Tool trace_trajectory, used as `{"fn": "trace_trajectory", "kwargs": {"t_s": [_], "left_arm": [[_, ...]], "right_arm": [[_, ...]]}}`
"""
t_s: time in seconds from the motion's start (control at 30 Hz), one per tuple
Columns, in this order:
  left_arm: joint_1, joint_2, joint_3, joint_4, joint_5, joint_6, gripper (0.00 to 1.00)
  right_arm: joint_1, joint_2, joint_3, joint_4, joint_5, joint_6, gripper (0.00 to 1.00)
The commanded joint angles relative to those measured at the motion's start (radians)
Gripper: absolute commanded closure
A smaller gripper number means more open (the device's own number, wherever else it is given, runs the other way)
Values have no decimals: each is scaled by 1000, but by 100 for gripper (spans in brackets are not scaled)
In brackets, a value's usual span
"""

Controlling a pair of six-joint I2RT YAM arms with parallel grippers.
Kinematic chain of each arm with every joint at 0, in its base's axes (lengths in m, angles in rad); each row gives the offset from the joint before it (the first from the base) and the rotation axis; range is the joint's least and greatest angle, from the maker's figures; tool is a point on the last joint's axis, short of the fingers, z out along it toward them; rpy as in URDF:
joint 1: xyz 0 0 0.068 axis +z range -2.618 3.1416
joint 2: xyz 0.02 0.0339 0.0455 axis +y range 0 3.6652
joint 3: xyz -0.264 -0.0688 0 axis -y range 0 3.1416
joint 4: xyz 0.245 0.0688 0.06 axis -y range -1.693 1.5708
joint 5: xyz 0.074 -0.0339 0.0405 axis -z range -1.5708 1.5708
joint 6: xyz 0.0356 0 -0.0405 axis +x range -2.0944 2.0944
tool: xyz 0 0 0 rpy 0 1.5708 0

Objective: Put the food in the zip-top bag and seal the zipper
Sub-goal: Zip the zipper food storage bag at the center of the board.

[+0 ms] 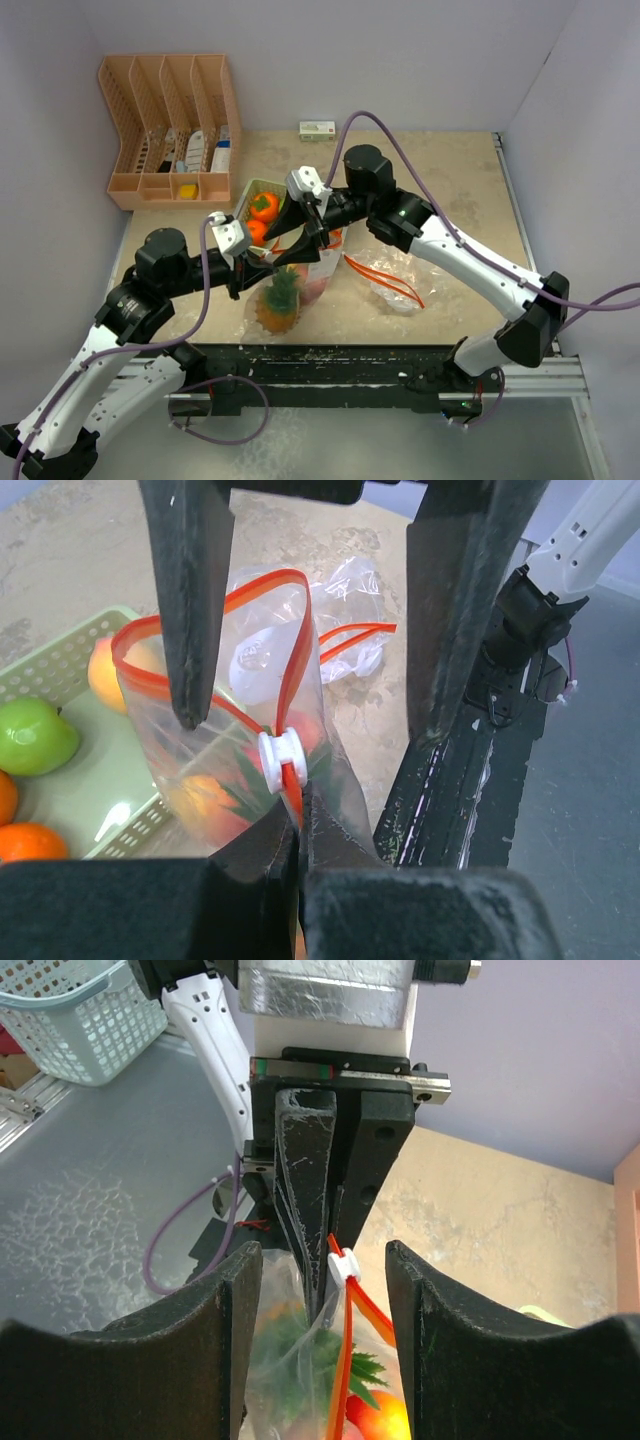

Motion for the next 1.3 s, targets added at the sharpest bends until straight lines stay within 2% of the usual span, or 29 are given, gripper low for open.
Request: {"fn": "trace_trajectory", "kwargs": {"t_s": [0.0,0.33,0.53,0.63,0.8,1.03,1.1,1.27], "left_arm": [[4,-5,4,55,20,13,100],[5,-10,1,50,16,12,100],[4,-10,-1,49,10,12,100],[4,-11,1,49,10,12,100],[4,-13,1,48,11,10,100],[5,-16,1,49,8,9,100],[4,-16,3,50,9,9,100],[4,-20,1,52,5,5,100]], "right_arm": [[6,22,38,38,-32,16,44],[9,42,49,56,-40,27,51],[9,49,52,53,-47,31,69],[9,49,51,45,-55,28,68],[9,54,50,36,-60,22,54],[9,56,53,31,-54,22,57],[9,58,53,27,-51,20,60],[9,61,53,20,-44,23,80]]}}
